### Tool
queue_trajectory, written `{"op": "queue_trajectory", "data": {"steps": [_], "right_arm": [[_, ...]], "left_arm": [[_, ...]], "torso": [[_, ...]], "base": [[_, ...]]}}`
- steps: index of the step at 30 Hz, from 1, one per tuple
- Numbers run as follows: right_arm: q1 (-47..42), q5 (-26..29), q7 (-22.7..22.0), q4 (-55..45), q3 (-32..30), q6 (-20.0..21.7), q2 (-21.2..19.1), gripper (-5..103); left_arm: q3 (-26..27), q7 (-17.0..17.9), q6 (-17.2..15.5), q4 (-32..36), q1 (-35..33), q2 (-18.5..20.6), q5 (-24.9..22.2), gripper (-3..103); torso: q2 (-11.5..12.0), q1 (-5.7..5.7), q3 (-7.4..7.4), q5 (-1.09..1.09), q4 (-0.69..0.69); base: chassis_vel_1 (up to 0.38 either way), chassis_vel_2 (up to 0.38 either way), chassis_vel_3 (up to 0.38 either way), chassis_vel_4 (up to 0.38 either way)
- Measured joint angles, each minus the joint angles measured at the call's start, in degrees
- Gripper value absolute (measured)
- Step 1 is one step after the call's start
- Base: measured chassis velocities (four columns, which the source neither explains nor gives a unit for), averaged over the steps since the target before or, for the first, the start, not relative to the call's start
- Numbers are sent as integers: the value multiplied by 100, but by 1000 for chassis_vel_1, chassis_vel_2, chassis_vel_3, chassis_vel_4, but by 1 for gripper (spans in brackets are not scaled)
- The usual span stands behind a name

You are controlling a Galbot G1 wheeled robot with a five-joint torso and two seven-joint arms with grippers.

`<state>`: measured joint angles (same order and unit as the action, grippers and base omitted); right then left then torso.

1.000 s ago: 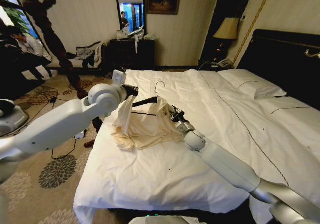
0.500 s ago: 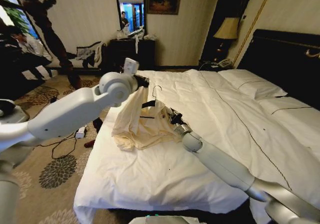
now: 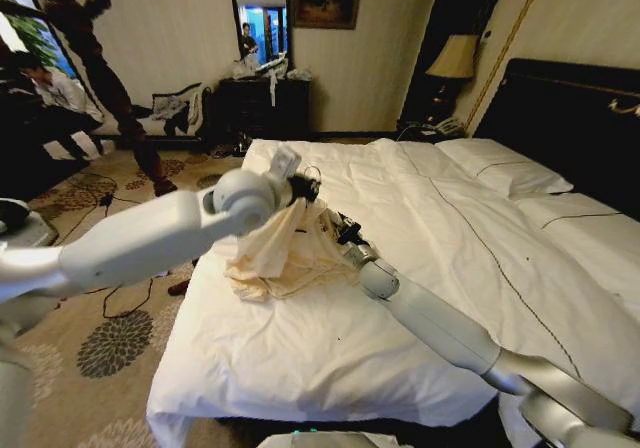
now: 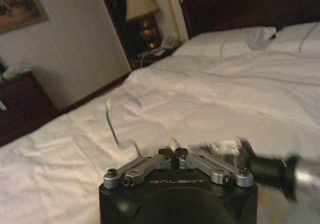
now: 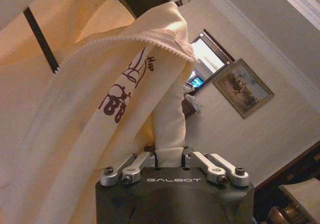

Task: Pick up the clothes from the bed and hang them on the clothes hanger.

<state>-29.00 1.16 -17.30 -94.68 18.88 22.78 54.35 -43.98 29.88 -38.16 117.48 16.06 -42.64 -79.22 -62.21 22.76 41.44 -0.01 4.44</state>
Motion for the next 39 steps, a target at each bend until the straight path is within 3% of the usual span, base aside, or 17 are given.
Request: {"op": "queue_trajectory", "data": {"steps": [6,10,14,16,20,22,23,25,29,30,32,34,35,36,39], "right_arm": [[1,69,-58,-17,-66,0,-6,19],[-54,130,-69,-83,-129,-33,-50,19],[-150,160,-57,-174,-179,-181,-92,19],[-166,173,-56,-200,-180,-207,-89,19],[-216,215,-57,-275,-183,-298,-25,19],[-225,215,-60,-278,-183,-311,-18,19],[-250,214,-63,-280,-199,-337,-18,19],[-279,186,-66,-283,-233,-379,-30,19],[-436,-20,-54,-361,-414,-583,-165,19],[-436,-20,-54,-361,-414,-583,-165,19],[-505,-143,-30,-382,-465,-673,-224,19],[-545,-309,-2,-383,-500,-774,-250,19],[-555,-631,46,-358,-547,-921,-253,19],[-555,-631,46,-358,-547,-921,-253,19],[-545,-1665,210,-263,-742,-1391,-233,19]], "left_arm": [[40,81,-12,353,-288,152,-37,0],[214,150,-18,566,-511,270,-62,11],[436,119,-183,902,-644,537,-280,33],[467,113,-195,974,-667,584,-319,33],[546,57,-229,1212,-685,750,-462,54],[558,40,-237,1260,-677,790,-492,54],[584,23,-242,1340,-665,855,-525,65],[641,12,-226,1421,-668,926,-545,65],[983,-82,-9,1490,-782,1440,-523,86],[983,-82,-9,1490,-782,1440,-523,86],[1059,-345,50,1327,-806,1753,-290,96],[1094,-701,81,1138,-806,1972,-19,98],[1096,-1146,109,918,-777,2136,270,100],[1096,-1146,109,918,-777,2136,270,100],[1082,-2174,223,543,-673,2337,457,102]], "torso": [[0,1,0,1,2],[0,0,0,1,4],[0,0,0,1,1],[0,0,0,1,2],[0,0,0,1,2],[0,1,0,0,2],[0,1,0,1,2],[0,0,0,1,2],[0,0,0,1,3],[0,0,0,1,3],[0,0,0,0,1],[0,0,0,0,1],[0,0,0,0,1],[0,0,0,0,1],[0,1,1,0,0]], "base": [[0,0,0,0],[0,0,0,0],[0,0,0,0],[0,0,0,0],[0,0,0,0],[0,0,0,0],[0,0,0,0],[0,0,0,0],[0,0,0,0],[0,0,0,0],[0,0,0,0],[0,0,0,0],[0,0,0,0],[0,0,0,0],[0,0,0,0]]}}
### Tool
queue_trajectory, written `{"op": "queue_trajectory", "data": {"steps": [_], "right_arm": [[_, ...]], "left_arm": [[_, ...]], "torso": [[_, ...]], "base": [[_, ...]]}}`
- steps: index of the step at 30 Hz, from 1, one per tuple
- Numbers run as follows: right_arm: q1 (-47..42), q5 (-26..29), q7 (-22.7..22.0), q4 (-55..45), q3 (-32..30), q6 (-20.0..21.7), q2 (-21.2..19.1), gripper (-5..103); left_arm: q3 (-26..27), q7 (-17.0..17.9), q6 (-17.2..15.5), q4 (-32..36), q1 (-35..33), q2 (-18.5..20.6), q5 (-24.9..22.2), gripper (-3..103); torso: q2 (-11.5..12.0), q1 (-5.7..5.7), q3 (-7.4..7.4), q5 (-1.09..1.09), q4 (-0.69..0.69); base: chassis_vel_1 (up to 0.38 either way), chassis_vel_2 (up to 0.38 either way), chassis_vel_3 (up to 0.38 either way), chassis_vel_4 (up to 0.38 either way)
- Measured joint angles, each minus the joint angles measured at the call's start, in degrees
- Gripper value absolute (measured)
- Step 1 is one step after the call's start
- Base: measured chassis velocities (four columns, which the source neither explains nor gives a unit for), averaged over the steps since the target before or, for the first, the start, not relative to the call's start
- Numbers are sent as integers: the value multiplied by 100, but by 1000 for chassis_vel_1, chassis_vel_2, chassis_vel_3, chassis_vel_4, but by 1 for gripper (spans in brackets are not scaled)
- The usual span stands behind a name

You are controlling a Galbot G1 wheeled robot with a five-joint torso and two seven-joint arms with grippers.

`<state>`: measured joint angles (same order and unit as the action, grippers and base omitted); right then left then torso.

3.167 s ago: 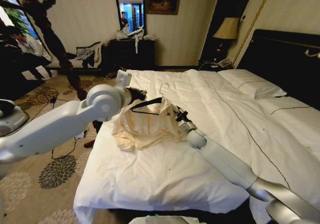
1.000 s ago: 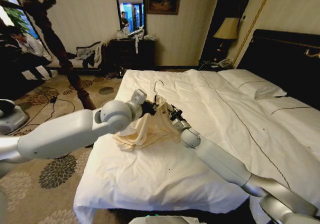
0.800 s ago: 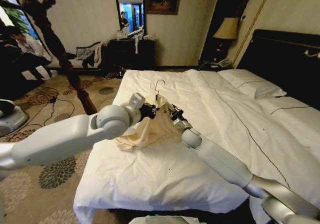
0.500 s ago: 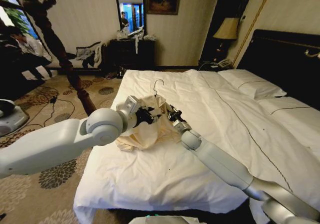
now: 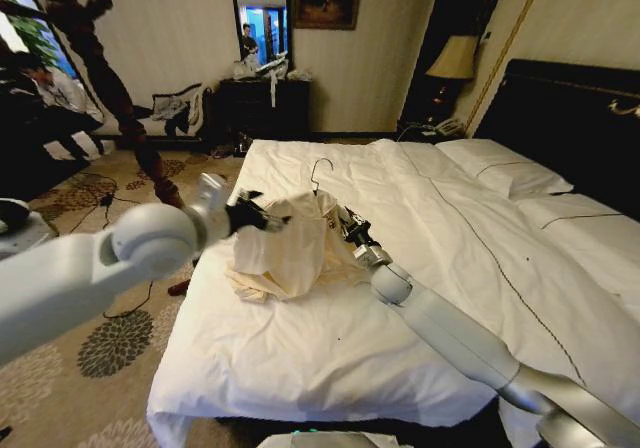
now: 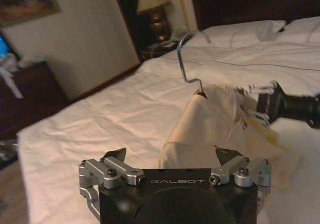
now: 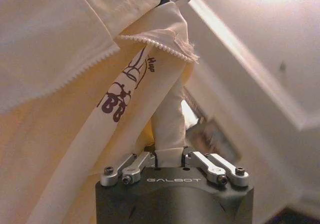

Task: Pick up the clothes from the bed and hang them on the clothes hanger.

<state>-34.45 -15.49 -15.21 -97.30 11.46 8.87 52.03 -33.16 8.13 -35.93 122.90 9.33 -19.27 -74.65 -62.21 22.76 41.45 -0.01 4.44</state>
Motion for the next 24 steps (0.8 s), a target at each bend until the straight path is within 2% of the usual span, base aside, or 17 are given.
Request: {"op": "queue_trajectory", "data": {"steps": [1,3,6,9,13,19,24], "right_arm": [[0,0,0,0,0,0,0,19],[23,-177,24,-29,-9,-80,-30,19],[26,-231,31,-34,0,-145,-69,19],[24,-198,31,-34,16,-154,-85,19],[31,-185,31,-77,53,-197,-113,19],[41,-223,34,-113,64,-295,-139,19],[44,-438,74,-110,76,-506,-147,19]], "left_arm": [[0,0,0,0,0,0,0,102],[-55,-615,160,-252,23,79,321,99],[-118,-865,193,-344,-56,103,533,97],[-151,-948,194,-383,-132,57,633,95],[-203,-1062,185,-525,-169,-69,666,99],[-369,-1221,108,-832,-32,-330,577,100],[-508,-1333,-15,-1081,123,-582,278,99]], "torso": [[0,0,0,0,0],[0,0,0,0,3],[0,0,0,0,1],[0,0,0,1,2],[0,1,0,1,3],[0,0,0,1,2],[0,1,0,1,3]], "base": [[0,0,0,0],[0,0,0,0],[0,0,0,0],[0,0,0,0],[0,0,0,0],[0,0,0,0],[0,0,0,0]]}}
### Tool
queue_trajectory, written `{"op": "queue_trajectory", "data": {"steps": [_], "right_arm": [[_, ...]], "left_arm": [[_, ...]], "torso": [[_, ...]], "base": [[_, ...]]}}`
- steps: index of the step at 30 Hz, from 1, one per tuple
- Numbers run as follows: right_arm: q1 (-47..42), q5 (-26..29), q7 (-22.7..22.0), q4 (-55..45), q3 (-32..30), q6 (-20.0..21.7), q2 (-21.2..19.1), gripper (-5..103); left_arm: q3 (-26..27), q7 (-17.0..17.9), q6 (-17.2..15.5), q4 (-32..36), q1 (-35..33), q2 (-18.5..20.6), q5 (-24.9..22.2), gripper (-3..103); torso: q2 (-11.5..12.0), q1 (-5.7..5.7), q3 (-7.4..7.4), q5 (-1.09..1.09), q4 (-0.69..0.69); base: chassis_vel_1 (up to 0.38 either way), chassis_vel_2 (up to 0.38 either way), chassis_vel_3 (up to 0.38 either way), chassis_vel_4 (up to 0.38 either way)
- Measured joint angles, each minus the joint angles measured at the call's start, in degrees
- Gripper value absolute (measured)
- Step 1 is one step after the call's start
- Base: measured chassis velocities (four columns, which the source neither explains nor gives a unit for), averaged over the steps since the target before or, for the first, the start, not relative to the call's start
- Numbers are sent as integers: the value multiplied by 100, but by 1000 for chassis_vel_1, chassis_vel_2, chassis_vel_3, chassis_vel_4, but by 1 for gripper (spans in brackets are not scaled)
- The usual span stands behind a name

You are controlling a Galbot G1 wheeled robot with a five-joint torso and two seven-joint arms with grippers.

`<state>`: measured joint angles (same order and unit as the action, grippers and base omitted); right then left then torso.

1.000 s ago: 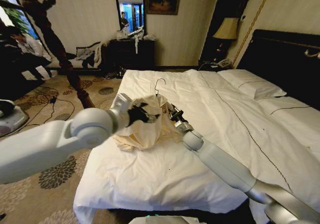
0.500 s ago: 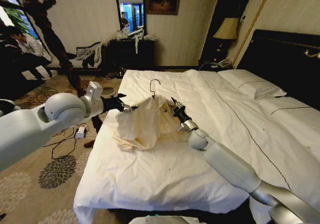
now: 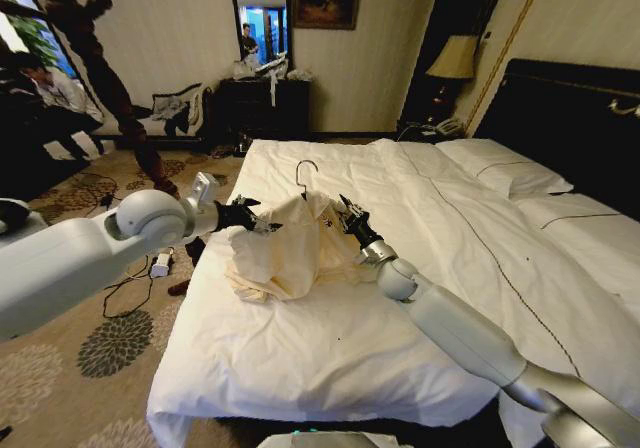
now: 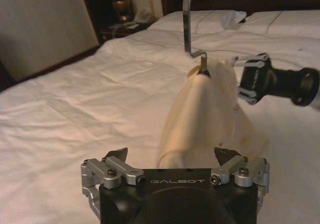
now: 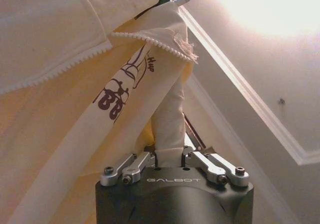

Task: Pick up the clothes from the bed and hang them on the clothes hanger.

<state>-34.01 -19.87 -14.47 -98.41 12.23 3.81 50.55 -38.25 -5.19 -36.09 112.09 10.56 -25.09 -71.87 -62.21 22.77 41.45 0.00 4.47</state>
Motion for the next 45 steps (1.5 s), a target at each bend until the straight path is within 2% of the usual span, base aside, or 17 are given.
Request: {"op": "queue_trajectory", "data": {"steps": [3,5,6,10,12,14,17,18,21,23,24,32,41,43,44,45], "right_arm": [[21,-103,14,15,6,-147,7,19],[25,-132,38,18,11,-223,-2,19],[25,-132,38,18,11,-223,-2,19],[17,-165,67,13,39,-269,-11,19],[11,-192,71,13,41,-275,-9,19],[1,-280,78,42,43,-317,1,19],[0,-345,84,55,43,-360,4,19],[3,-456,99,59,43,-435,13,19],[15,-531,111,59,43,-475,26,19],[10,-562,121,55,44,-484,27,19],[-5,-563,122,50,44,-486,21,19],[-53,-509,123,6,44,-470,-7,19],[25,-474,-14,-18,80,-367,6,20],[51,-442,-64,-60,92,-309,-2,31],[51,-442,-64,-60,92,-309,-2,31],[58,-413,-81,-84,91,-277,-7,37]], "left_arm": [[-76,-64,-75,-39,35,-59,-104,93],[-125,-93,-123,-44,6,-73,-98,84],[-125,-93,-123,-44,6,-73,-98,84],[-215,-114,-168,-62,-29,-149,58,62],[-236,-99,-191,-68,-11,-163,77,62],[-353,-63,-264,-50,116,-163,65,51],[-490,-62,-293,-16,218,-145,50,45],[-641,-61,-317,27,304,-133,48,34],[-736,-37,-341,49,326,-137,65,29],[-793,-6,-361,71,328,-145,69,19],[-802,-1,-363,77,328,-146,81,17],[-693,51,-275,42,229,-108,191,16],[-521,559,44,24,-34,-144,552,17],[-497,624,103,25,-74,-143,672,15],[-497,624,103,25,-74,-143,672,15],[-488,632,134,22,-84,-140,717,15]], "torso": [[0,0,0,1,0],[0,0,0,0,-2],[0,0,0,0,-2],[0,-1,0,0,0],[0,0,0,-1,0],[0,0,0,0,-1],[0,0,0,0,-1],[0,-1,0,0,-1],[0,0,0,0,-2],[0,-1,0,-1,-2],[0,-1,0,0,-1],[0,-1,0,0,-1],[0,0,0,-1,0],[0,-1,0,0,-2],[0,-1,0,0,-2],[0,-1,0,-1,-1]], "base": [[0,0,0,0],[0,0,0,0],[0,0,0,0],[0,0,0,0],[0,0,0,0],[0,0,0,0],[0,0,0,0],[0,0,0,0],[0,0,0,0],[0,0,0,0],[0,0,0,0],[0,0,0,0],[0,0,0,0],[0,0,0,0],[0,0,0,0],[0,0,0,0]]}}
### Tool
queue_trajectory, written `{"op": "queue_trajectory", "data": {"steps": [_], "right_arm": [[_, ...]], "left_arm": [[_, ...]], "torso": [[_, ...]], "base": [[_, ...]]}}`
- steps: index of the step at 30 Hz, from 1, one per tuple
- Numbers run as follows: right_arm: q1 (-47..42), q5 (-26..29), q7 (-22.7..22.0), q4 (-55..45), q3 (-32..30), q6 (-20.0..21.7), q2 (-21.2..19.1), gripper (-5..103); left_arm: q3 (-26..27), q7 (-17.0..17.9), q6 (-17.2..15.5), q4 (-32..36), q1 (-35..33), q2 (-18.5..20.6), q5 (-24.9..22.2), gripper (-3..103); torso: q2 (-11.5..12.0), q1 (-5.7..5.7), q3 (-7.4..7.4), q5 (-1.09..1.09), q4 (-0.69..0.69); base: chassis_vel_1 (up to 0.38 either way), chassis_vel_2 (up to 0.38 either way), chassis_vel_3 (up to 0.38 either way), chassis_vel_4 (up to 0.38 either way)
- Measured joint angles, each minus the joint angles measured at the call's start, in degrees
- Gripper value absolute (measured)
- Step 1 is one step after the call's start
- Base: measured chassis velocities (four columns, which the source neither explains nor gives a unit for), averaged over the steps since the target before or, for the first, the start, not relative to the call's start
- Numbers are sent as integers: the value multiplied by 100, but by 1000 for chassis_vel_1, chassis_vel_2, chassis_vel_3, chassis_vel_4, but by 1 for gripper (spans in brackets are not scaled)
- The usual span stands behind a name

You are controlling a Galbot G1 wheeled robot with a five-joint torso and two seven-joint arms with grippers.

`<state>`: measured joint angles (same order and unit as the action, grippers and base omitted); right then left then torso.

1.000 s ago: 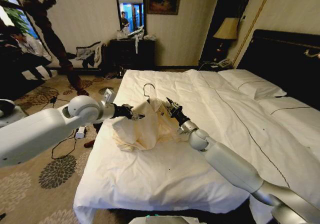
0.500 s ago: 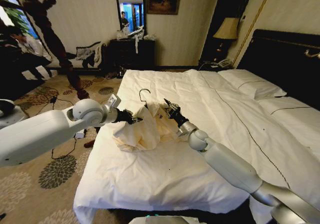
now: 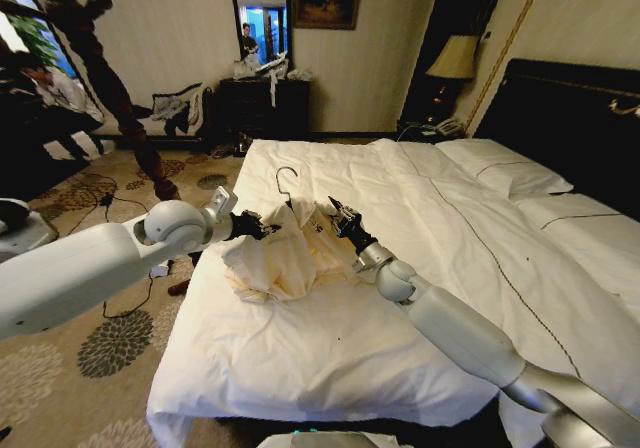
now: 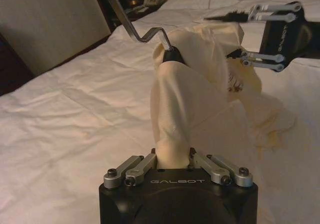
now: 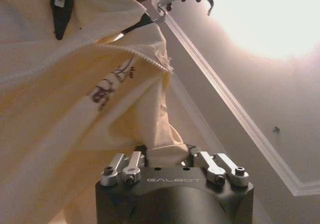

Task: Pick up the clothes from the bed and hang them on the clothes hanger.

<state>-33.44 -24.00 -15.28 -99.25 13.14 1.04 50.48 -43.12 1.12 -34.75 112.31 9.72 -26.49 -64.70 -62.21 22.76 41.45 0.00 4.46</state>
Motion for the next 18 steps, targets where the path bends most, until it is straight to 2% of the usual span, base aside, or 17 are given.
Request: {"op": "queue_trajectory", "data": {"steps": [3,6,9,10,12,15,16,17,18], "right_arm": [[14,96,-16,-102,2,84,-45,53],[9,184,-24,-177,15,133,-89,58],[-20,268,-21,-303,25,150,-166,75],[-20,268,-21,-303,25,150,-166,75],[-92,397,5,-419,19,151,-243,85],[-220,587,27,-523,-52,156,-329,91],[-360,825,34,-609,-138,172,-428,95],[-446,984,32,-658,-183,189,-488,95],[-727,1496,18,-795,-335,271,-630,100]], "left_arm": [[58,63,97,-40,-67,1,92,15],[129,136,158,-51,-157,10,129,15],[188,168,244,-49,-264,53,221,15],[188,168,244,-49,-264,53,221,15],[226,189,291,-46,-309,81,246,15],[259,213,327,-39,-318,100,241,15],[282,235,352,-28,-319,110,234,15],[296,245,366,-18,-319,120,224,15],[322,272,394,1,-318,142,196,15]], "torso": [[0,0,0,0,0],[0,0,0,0,1],[0,0,0,0,0],[0,0,0,0,0],[0,0,0,0,-1],[0,0,0,1,-1],[0,0,0,0,-1],[0,0,0,0,-1],[0,0,0,1,-1]], "base": [[0,0,0,0],[0,0,0,0],[0,0,0,0],[0,0,0,0],[0,0,0,0],[0,0,0,0],[0,0,0,0],[0,0,0,0],[0,0,0,0]]}}
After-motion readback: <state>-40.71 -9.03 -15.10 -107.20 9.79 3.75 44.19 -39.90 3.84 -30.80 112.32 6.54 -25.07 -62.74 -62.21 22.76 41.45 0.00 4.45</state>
